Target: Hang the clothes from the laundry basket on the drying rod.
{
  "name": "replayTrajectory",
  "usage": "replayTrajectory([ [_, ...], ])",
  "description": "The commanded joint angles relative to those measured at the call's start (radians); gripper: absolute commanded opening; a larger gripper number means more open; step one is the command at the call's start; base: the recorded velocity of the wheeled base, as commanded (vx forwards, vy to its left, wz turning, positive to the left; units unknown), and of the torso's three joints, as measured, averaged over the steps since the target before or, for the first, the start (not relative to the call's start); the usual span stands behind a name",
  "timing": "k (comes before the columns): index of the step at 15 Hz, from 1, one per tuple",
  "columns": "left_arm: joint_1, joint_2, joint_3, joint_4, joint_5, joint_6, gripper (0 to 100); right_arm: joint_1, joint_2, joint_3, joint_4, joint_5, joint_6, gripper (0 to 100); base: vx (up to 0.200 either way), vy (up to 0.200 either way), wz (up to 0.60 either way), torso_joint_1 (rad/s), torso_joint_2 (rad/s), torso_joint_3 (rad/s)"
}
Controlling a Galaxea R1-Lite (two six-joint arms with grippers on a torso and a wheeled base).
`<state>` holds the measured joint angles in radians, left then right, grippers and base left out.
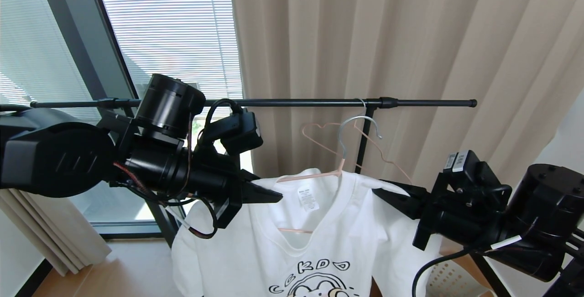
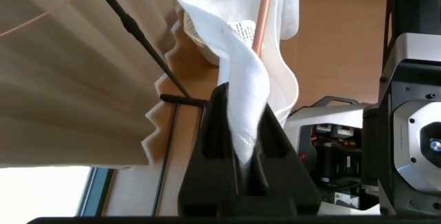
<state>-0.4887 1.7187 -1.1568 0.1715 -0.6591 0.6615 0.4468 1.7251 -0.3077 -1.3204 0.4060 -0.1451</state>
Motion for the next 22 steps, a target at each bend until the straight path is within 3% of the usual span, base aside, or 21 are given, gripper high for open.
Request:
replayTrajectory([
  [1,0.001,-0.016,0.005,-0.001,0.000,0.000,0,0.003,-0.004,-0.002,0.003,0.001,-0.001,0,0.000,0.000,0.00,0.000,0.00,0.000],
  [3,0.006,-0.025,0.003,-0.001,0.000,0.000,0,0.001,-0.006,0.010,0.001,0.001,-0.007,0,0.000,0.000,0.00,0.000,0.00,0.000],
  [4,0.006,-0.030,0.003,-0.001,0.000,0.000,0,0.001,-0.006,0.015,0.000,0.001,-0.019,100,0.000,0.000,0.00,0.000,0.00,0.000],
  [7,0.007,-0.045,0.005,-0.003,0.001,0.000,0,-0.008,-0.015,0.042,0.001,0.004,-0.053,100,0.000,0.000,0.00,0.000,0.00,0.000],
  [9,0.022,-0.071,0.020,-0.004,0.001,-0.002,0,-0.039,-0.019,0.058,0.001,0.024,-0.137,100,0.000,0.000,0.00,0.000,0.00,0.000],
  [17,0.065,-0.123,0.074,-0.030,0.003,-0.010,0,-0.108,-0.065,0.073,0.001,0.134,-0.143,100,0.000,0.000,0.00,0.000,0.00,0.000],
  [22,0.119,-0.185,0.111,-0.049,0.003,-0.013,0,-0.174,-0.067,0.087,0.001,0.267,-0.154,100,0.000,0.000,0.00,0.000,0.00,0.000],
])
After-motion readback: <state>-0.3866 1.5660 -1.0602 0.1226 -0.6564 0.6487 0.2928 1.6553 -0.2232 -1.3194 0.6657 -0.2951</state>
